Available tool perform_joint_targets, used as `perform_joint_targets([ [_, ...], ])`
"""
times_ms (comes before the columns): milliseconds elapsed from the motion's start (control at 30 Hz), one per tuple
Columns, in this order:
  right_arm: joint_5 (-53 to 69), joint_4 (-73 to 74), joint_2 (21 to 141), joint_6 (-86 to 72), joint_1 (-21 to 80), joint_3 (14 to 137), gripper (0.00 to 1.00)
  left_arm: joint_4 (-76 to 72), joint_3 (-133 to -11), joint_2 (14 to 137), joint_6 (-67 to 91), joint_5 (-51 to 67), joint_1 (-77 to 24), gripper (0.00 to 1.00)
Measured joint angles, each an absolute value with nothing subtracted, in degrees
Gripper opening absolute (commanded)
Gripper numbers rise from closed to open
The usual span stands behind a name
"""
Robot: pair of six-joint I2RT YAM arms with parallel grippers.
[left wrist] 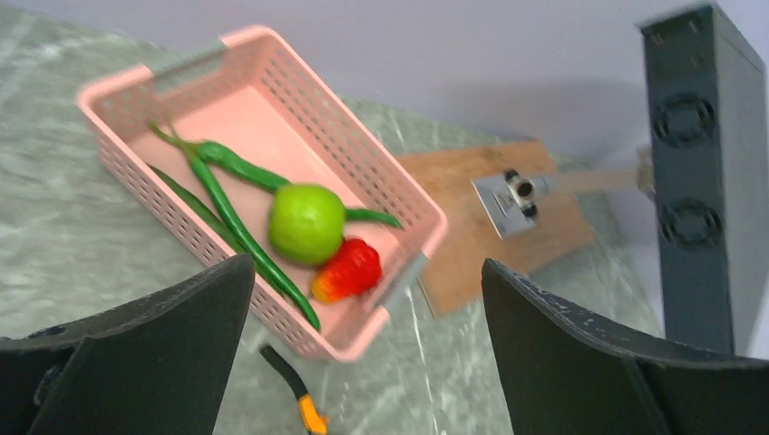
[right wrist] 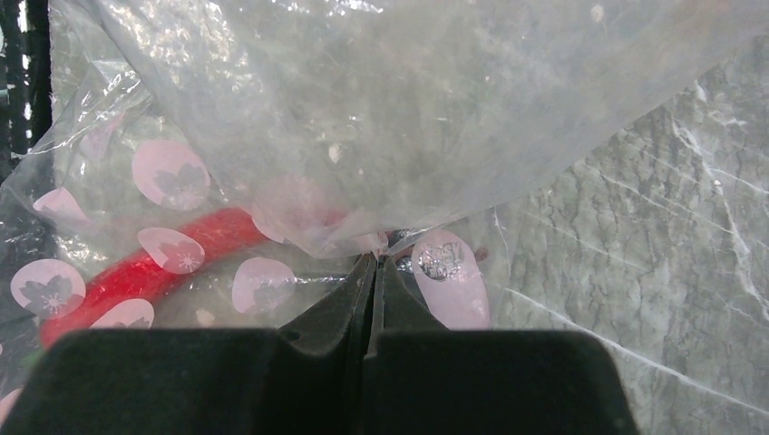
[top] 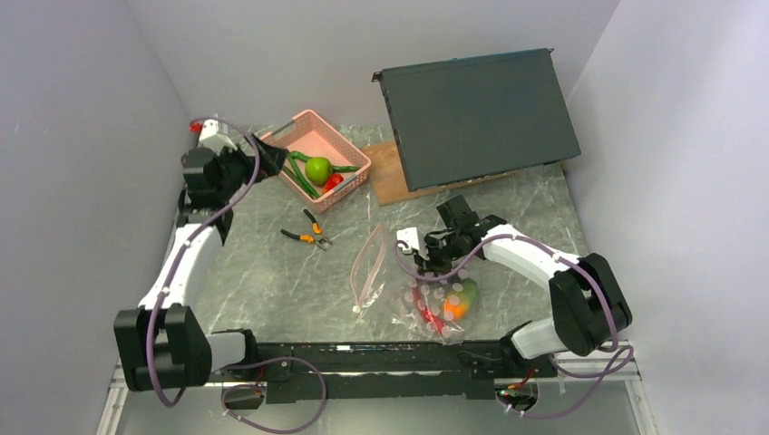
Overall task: Open the zip-top bag and remove the fake food
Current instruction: Place the fake vegetable in the bin, then pick up the fake fruit from the zipper food storage bag.
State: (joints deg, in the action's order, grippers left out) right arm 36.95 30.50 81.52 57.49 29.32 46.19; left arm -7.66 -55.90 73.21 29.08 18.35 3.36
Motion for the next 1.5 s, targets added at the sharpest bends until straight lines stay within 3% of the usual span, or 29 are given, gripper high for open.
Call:
perform_joint_targets([
  [167, 37.15, 31.16, 80.31, 58.24, 29.32, 46.19, 0.23, -12.23, -42.85, 66.26, 32.18, 28.67, 2.94, 0.98],
  [300, 37.95, 32.71, 79.26, 59.13, 29.30, 46.19, 0.38, -8.86, -33.36, 59.42, 32.34, 31.68, -4.16, 0.95],
  [667, 42.65, 40.93, 69.76, 65.93, 24.88, 46.06, 0.68, -4.71, -19.97, 34.92, 34.00, 24.77, -24.29, 0.75],
  [833, 41.80, 44.12, 63.07, 67.66, 23.75, 43.55, 0.71, -4.01, -16.47, 32.32, 35.70, 22.20, -28.91, 0.76],
  [1000, 39.46, 46.19, 59.22, 65.21, 21.76, 43.16, 0.73, -5.41, -15.86, 32.73, 37.63, 20.75, -34.09, 0.85],
  [1233, 36.32, 43.97, 57.39, 58.92, 19.16, 39.07, 0.73, -11.29, -16.34, 41.89, 38.87, 16.95, -41.21, 0.84],
  [1500, 35.55, 40.49, 55.79, 54.17, 19.14, 36.53, 0.76, -11.60, -20.80, 52.49, 39.22, 10.68, -47.16, 0.48],
])
